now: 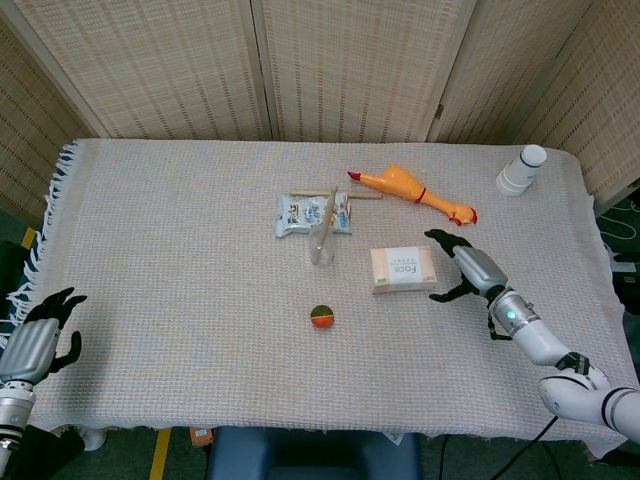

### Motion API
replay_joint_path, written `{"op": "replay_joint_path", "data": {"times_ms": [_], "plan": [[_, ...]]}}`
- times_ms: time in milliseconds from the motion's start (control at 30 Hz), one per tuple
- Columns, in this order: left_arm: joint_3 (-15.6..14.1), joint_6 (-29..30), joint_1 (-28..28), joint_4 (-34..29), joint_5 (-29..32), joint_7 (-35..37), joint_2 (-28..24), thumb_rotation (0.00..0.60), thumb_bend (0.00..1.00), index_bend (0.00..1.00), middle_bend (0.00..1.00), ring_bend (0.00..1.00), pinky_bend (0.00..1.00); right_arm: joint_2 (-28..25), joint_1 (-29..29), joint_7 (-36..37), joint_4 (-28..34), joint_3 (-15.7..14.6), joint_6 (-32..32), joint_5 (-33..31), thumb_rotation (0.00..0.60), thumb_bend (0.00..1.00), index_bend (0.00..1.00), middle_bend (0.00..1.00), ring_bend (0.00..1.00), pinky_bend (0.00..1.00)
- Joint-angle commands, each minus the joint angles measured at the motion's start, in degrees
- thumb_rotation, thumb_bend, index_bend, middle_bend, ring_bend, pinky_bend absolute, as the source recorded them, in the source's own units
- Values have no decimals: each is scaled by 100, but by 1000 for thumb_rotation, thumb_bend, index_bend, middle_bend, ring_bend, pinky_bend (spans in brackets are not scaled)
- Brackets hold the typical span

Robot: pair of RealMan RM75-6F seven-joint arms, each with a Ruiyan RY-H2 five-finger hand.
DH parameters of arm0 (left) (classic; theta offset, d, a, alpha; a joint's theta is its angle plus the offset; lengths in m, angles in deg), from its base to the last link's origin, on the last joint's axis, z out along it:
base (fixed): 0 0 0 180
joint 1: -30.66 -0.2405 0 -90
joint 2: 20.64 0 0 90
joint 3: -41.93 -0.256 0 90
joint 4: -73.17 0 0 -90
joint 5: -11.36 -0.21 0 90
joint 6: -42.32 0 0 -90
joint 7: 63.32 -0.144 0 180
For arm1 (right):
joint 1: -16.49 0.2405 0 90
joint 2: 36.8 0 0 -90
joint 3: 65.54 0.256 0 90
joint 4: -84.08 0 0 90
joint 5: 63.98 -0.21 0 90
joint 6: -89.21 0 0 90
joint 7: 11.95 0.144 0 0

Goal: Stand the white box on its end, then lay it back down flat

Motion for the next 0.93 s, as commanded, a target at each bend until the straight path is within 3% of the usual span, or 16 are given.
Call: {"op": "replay_joint_path", "data": {"times_ms": [33,167,333,433,633,933], "plan": [[-11,-25,12,1,-18,12,12,600,615,145,0,0,111,-1025,-1141,-1486,1761,-34,2264,321,600,85,0,0,0,0],[-31,-40,25,42,-61,14,55,600,616,145,0,0,112,-670,-2226,-2720,1713,-345,4219,925,600,86,51,0,0,0],[-33,-17,39,114,-125,29,133,600,615,145,0,0,111,-510,-3200,-3345,866,-715,5203,975,600,86,108,0,0,0],[-26,32,41,188,-163,22,215,600,615,146,0,0,111,-416,-3518,-2930,295,-657,5338,667,600,85,130,0,0,0],[0,267,30,484,-340,-14,489,600,616,145,0,0,111,-388,-3736,-2095,-373,-465,4924,125,600,86,148,0,0,0],[132,932,-77,914,-638,-27,864,600,616,149,0,0,111,-431,-3717,-1278,-868,-368,4363,137,600,89,145,0,0,0]]}}
